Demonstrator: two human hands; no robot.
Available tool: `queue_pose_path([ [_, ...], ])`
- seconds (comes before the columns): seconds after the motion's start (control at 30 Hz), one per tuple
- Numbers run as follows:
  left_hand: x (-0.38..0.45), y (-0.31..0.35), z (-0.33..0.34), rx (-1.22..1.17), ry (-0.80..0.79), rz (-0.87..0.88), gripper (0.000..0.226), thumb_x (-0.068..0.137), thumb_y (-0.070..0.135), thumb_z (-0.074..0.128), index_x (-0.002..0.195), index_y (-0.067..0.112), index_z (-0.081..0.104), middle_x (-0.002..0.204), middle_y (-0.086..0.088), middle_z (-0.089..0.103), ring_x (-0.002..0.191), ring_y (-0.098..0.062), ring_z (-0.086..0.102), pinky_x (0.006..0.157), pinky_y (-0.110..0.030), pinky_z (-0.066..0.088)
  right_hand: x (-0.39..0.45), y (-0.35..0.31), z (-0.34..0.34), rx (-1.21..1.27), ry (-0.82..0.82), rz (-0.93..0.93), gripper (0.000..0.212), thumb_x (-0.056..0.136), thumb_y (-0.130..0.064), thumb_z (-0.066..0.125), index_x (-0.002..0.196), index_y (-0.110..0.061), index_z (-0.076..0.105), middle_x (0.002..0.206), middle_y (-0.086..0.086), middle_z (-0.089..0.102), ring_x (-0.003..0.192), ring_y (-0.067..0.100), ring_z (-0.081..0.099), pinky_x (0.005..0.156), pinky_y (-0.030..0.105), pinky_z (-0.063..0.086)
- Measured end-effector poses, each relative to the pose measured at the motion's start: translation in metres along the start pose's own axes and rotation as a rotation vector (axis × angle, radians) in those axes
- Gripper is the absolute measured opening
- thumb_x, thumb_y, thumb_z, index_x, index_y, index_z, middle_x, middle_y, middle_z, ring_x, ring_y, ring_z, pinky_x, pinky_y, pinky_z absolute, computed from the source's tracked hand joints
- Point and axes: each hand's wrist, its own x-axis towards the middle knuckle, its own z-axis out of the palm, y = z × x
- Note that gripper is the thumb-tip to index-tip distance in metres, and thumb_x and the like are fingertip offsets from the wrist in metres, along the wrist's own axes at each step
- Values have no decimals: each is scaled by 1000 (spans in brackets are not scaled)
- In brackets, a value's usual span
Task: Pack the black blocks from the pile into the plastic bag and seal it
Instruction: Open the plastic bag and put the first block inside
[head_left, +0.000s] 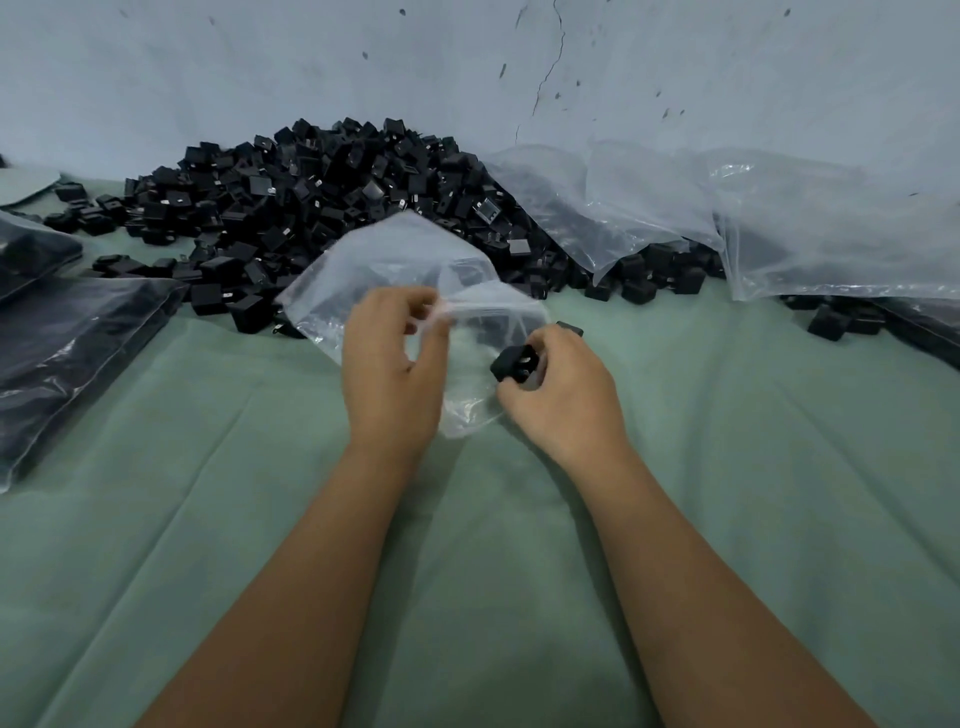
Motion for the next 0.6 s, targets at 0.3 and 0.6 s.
queue_pose_path([
  [0.3, -15, -14, 15, 491, -792, -41, 65, 99, 33, 26, 148, 53, -12, 164, 1, -16, 149, -12, -19, 120, -46, -12, -7, -3, -8, -324, 130, -178, 33, 73, -30, 74, 99, -12, 67, 99, 9, 55, 93, 28, 48, 83, 37, 43],
  [0.6, -30, 24, 10, 154, -810, 145, 56, 95, 38, 18, 143, 57, -4, 161, 17, -14, 150, -13, -16, 120, -52, -5, -4, -4, -10, -287, -63, -292, 36, 90, -5, 57, 126, -2, 58, 126, 16, 60, 118, 31, 55, 105, 27, 27],
])
